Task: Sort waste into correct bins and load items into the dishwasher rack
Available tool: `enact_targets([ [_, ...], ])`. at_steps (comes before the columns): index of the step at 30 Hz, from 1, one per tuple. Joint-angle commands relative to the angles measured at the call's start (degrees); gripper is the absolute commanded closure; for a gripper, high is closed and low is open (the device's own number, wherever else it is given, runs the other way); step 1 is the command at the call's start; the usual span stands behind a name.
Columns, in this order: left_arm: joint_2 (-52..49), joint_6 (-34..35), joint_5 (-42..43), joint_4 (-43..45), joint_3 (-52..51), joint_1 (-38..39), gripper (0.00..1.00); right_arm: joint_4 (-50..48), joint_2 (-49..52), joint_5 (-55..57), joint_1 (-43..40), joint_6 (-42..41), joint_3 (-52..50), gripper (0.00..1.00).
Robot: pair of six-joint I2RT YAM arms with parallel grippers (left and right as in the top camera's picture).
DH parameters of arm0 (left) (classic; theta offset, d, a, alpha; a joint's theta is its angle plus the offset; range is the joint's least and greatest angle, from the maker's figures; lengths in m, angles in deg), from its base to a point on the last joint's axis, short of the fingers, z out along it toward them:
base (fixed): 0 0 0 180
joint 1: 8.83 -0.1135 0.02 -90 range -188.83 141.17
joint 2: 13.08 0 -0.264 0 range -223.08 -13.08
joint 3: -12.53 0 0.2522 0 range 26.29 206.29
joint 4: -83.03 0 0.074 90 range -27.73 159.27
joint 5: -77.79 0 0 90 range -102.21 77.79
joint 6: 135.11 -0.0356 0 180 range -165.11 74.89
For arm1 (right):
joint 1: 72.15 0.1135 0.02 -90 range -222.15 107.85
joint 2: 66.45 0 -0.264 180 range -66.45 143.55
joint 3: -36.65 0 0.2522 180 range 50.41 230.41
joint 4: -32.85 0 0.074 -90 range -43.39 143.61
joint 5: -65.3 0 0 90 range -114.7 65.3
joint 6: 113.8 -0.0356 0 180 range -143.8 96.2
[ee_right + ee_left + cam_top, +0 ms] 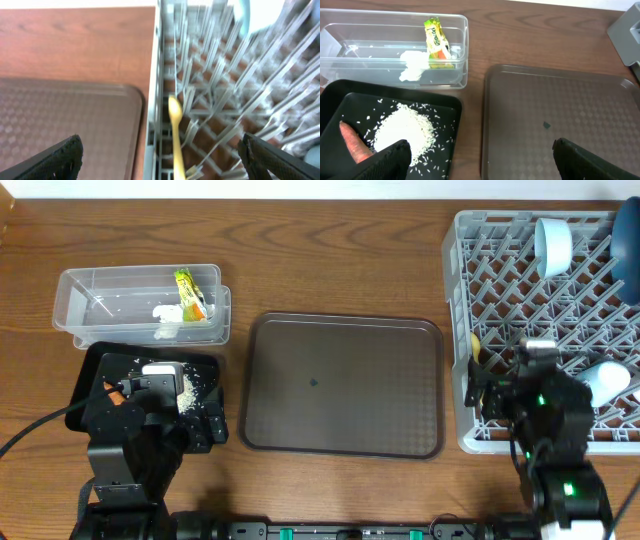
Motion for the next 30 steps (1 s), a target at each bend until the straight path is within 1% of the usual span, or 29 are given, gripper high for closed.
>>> enact_targets([
  [1, -0.2, -0.2, -0.7, 0.2, -0.5, 0.0, 0.08, -0.7, -9.2, 0.2, -0.1, 3.8, -4.6, 0.01],
  [3, -0.2, -0.2, -0.7, 0.2, -0.5, 0.0, 0.08, -3.2, -15.4, 0.2, -0.2, 3.8, -8.5, 0.01],
  [5, -0.2, -0.2, -0.7, 0.2, -0.5, 0.0, 0.07, -7.8, -21.4, 0.2, -0.1, 3.8, -13.2, 0.01],
  [8, -0.2, -0.2, -0.7, 0.2, -0.5, 0.0, 0.07, -17.2, -29.7, -0.2, -0.1, 3.8, -21.7, 0.01],
  [11, -0.2, -0.2, -0.7, 0.2, -0.5, 0.0, 0.07, -24.7, -35.7, -0.3, -0.1, 3.8, -28.6, 0.01],
  [13, -0.2, -0.2, -0.7, 0.2, -0.5, 0.0, 0.07, -27.3, -38.0, -0.2, -0.1, 3.8, -31.3, 0.01],
  [16, -0.2, -0.2, -0.7, 0.2, -0.5, 0.0, 0.07, -26.9, -37.9, 0.3, -0.2, 4.2, -31.2, 0.01],
  [18, -0.2, -0.2, -0.7, 0.2, -0.5, 0.0, 0.07, -26.7, -37.9, 0.7, -0.2, 5.9, -31.2, 0.01],
  [21, -0.2, -0.2, -0.7, 0.2, -0.5, 0.0, 0.07, -22.6, -37.9, 0.6, -0.2, 8.3, -31.2, 0.01],
  [23, -0.2, -0.2, -0.7, 0.2, -0.5, 0.0, 0.07, -18.0, -37.9, 0.1, -0.2, 8.2, -31.2, 0.01],
  [28, -0.2, -0.2, -0.7, 0.2, -0.5, 0.0, 0.07, -18.2, -37.9, -0.1, -0.2, 8.2, -31.2, 0.01],
  [30, -0.2, -0.2, -0.7, 0.2, -0.5, 0.0, 0.07, -18.2, -37.9, -0.4, -0.2, 6.0, -31.2, 0.01],
])
